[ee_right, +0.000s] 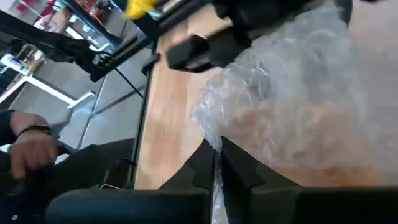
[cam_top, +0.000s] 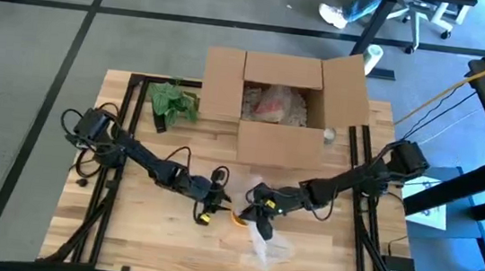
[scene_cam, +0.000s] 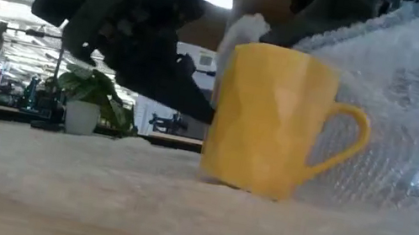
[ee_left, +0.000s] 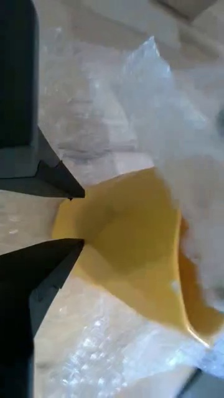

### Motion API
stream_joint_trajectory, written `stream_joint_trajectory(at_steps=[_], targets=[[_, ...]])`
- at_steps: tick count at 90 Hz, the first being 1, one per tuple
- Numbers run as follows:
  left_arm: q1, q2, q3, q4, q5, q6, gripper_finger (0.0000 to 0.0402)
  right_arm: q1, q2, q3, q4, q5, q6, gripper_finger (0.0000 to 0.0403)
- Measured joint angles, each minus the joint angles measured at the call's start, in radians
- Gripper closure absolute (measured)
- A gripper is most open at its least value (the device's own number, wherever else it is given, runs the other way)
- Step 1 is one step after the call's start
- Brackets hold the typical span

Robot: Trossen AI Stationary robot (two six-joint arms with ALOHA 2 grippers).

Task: Wrap mug
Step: Wrap the yellow mug with the bubble wrap

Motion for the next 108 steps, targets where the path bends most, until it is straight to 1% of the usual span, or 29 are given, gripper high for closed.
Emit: stream_joint_trajectory(at_steps=[15,28,40,61,79,95,108], targets=[[0.040,0.000,0.000,0.027,0.056,0.006,0.0302,-0.011,0.000,0.000,-0.015,-0.013,0.006,0.0403],[0.035,0.000,0.000,0.015,0.058,0.030,0.0302,-0.012,0.000,0.000,-0.015,-0.024,0.009,0.0403],[0.021,-0.031,0.001,0.002,0.060,0.063,0.0302,-0.012,0.000,0.000,-0.024,-0.035,0.010,0.0403],[0.022,-0.142,0.002,-0.135,0.000,0.097,0.0302,-0.012,0.000,0.000,-0.036,-0.042,0.014,0.0403],[0.007,-0.228,0.002,-0.140,-0.009,0.142,0.0302,-0.012,0.000,0.000,-0.037,-0.043,0.014,0.0403],[-0.007,-0.245,0.003,-0.071,-0.030,0.211,0.0302,-0.012,0.011,0.001,-0.029,-0.097,0.018,0.0403],[-0.007,-0.221,0.032,-0.082,-0.026,0.239,0.0302,-0.012,0.016,0.004,-0.025,-0.114,0.029,0.0403]])
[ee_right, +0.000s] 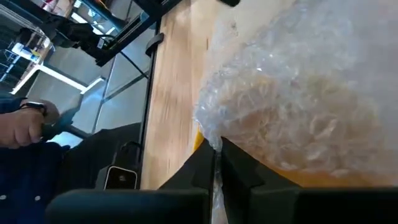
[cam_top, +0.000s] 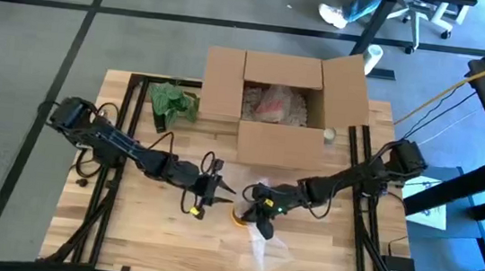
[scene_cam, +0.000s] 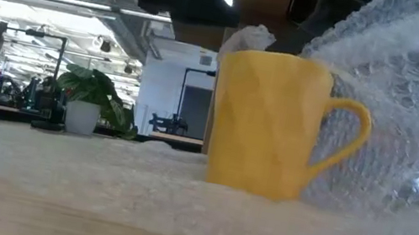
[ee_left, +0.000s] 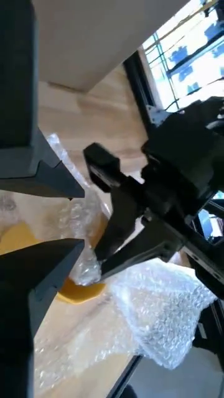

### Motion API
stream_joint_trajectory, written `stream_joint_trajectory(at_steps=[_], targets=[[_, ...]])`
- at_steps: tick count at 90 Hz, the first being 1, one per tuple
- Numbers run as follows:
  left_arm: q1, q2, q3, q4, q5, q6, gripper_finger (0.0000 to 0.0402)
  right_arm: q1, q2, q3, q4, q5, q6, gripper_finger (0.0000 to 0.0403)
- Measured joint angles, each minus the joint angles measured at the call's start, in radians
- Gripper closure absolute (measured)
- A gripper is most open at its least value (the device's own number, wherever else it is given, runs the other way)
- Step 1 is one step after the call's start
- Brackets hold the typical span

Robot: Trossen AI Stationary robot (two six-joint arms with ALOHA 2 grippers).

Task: Wrap mug
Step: Wrap the yellow mug with the bubble wrap

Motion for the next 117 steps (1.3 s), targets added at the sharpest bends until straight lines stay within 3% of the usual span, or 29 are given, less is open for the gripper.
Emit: stream_joint_trajectory(at_steps=[33,69,85,103,117], targets=[[0.000,0.132,0.068,-0.009,0.131,0.008,0.0302,0.000,0.004,0.041,-0.063,0.000,-0.036,0.0403],[0.000,0.182,0.071,-0.009,0.156,-0.057,0.0302,0.000,-0.011,0.116,-0.162,0.027,-0.097,0.0403],[0.000,0.182,0.071,-0.021,0.155,-0.070,0.0302,0.000,-0.043,0.187,-0.296,0.041,-0.149,0.0402],[0.000,0.183,0.070,-0.028,0.154,-0.072,0.0302,0.000,-0.063,0.306,-0.560,0.117,-0.198,0.0402],[0.000,0.183,0.070,-0.032,0.154,-0.075,0.0302,0.002,-0.064,0.360,-0.667,0.188,-0.214,0.0402]])
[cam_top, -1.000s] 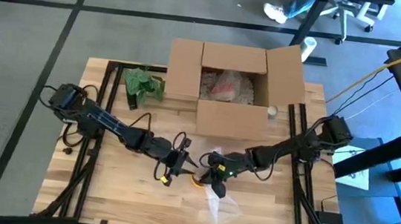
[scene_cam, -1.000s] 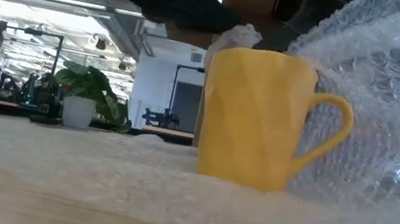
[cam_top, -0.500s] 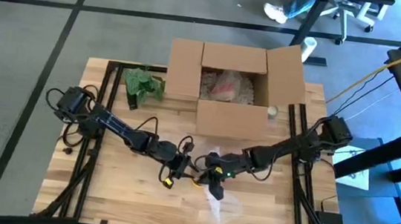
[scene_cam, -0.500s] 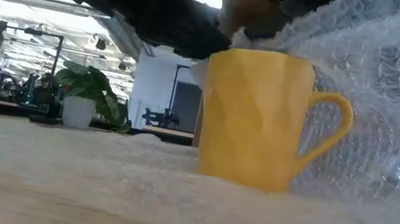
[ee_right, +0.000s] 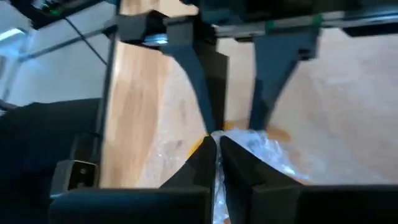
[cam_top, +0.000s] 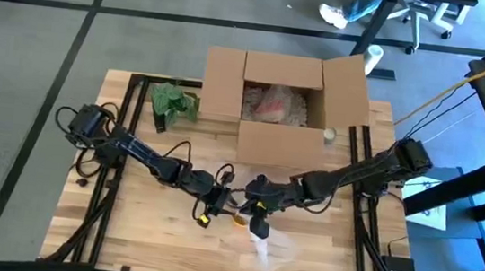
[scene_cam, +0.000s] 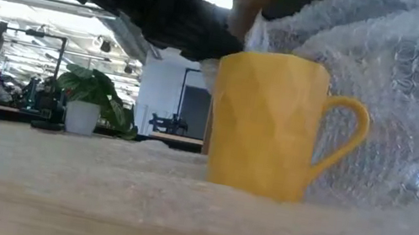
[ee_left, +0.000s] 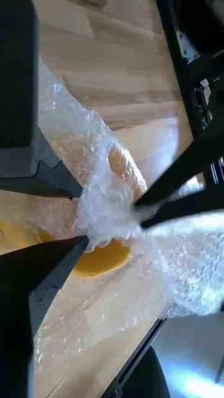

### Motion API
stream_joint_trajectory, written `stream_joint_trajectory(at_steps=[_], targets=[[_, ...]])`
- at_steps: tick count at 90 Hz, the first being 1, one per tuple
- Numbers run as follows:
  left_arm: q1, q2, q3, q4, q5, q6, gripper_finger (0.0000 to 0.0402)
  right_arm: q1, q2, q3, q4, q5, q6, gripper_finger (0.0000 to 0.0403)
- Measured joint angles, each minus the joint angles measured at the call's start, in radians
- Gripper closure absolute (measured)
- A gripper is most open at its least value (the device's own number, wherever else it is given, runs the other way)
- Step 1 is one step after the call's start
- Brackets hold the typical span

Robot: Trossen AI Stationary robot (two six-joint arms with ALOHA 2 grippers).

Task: Wrap mug
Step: Wrap the yellow mug with the bubble wrap

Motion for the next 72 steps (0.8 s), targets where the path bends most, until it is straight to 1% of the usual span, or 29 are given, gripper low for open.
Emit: stream_joint_trajectory(at_steps=[11,24,34,56,72], targets=[[0.000,0.000,0.000,-0.013,0.002,-0.003,0.0302,0.000,-0.005,0.021,-0.027,0.070,-0.020,0.0402],[0.000,0.001,-0.001,-0.020,0.003,-0.004,0.0302,0.001,-0.004,0.056,-0.044,0.082,-0.071,0.0402],[0.000,0.001,-0.001,-0.020,0.010,-0.004,0.0302,0.001,-0.003,0.069,-0.050,0.046,-0.074,0.0402],[0.011,0.002,-0.002,-0.015,0.014,-0.007,0.0302,0.000,0.004,0.046,-0.087,-0.105,0.009,0.0403],[0.036,0.003,0.011,-0.017,0.028,-0.007,0.0302,0.000,0.004,0.033,-0.073,-0.118,0.011,0.0403]])
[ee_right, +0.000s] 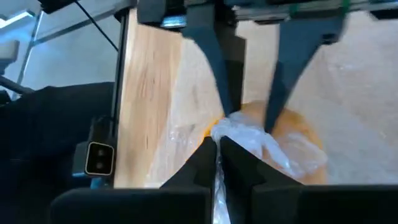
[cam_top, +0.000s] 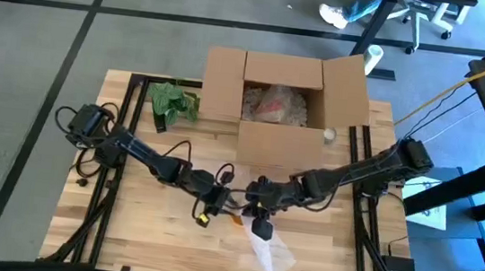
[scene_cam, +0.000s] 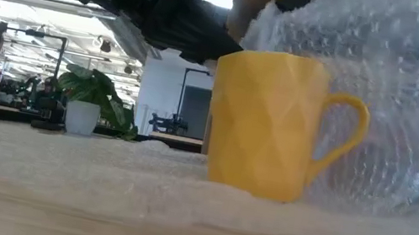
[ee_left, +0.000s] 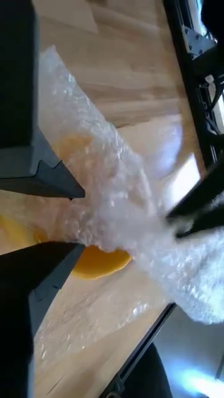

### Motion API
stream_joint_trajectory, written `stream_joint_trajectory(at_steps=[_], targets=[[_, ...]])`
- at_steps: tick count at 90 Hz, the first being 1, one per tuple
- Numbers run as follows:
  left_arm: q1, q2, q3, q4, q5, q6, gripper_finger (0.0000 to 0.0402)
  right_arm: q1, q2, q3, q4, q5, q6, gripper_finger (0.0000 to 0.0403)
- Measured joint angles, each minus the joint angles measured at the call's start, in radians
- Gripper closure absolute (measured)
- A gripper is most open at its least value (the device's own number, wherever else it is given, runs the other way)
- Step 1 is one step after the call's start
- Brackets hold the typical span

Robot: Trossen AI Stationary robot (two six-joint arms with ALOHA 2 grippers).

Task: Wrap mug
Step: Wrap the yellow mug with the bubble wrap

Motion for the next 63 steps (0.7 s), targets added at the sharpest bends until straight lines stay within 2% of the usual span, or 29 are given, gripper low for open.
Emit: stream_joint_trajectory(at_steps=[41,63], targets=[[0.043,0.003,0.028,-0.021,0.099,0.068,0.0302,-0.001,0.000,-0.026,-0.008,-0.120,-0.002,0.0403],[0.042,0.003,0.030,-0.029,0.118,0.084,0.0302,0.000,0.001,-0.071,-0.014,-0.085,-0.052,0.0396]])
